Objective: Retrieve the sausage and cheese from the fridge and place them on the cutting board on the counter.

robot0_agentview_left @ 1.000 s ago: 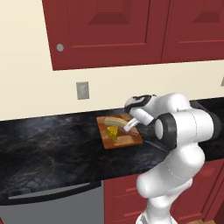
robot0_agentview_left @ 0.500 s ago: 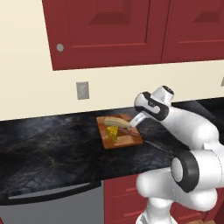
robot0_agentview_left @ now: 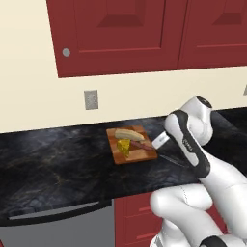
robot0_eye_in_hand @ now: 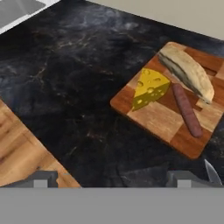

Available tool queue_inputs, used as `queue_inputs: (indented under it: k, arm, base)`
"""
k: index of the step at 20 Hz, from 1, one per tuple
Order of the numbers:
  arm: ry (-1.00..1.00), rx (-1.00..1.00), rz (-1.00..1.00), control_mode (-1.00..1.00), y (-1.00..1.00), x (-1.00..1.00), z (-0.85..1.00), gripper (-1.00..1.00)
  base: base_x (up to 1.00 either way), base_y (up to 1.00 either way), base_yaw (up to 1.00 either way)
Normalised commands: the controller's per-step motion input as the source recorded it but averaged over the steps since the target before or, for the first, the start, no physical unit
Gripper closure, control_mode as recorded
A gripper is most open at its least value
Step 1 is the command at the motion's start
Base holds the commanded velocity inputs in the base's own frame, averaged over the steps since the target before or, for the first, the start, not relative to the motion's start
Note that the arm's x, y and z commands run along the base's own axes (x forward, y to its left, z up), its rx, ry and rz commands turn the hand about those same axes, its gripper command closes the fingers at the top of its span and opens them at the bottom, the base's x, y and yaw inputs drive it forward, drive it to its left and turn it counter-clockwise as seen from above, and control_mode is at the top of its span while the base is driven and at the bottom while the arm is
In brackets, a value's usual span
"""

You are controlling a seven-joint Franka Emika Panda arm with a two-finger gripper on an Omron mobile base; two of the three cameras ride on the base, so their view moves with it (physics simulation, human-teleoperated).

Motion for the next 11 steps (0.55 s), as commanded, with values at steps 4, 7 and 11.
queue_inputs:
  k: [4,7,11]
  arm:
    - [0.1,-0.04,-0.11,-1.0,0.16,-0.66,0.64,-1.0]
    - [0.06,-0.12,-0.14,-1.0,0.36,-0.4,0.47,-1.0]
    - [0.01,-0.2,-0.17,-1.0,0.5,-0.11,0.33,-1.0]
  base:
    - [0.0,0.0,0.0]
    - [0.0,0.0,0.0]
    - [0.0,0.0,0.0]
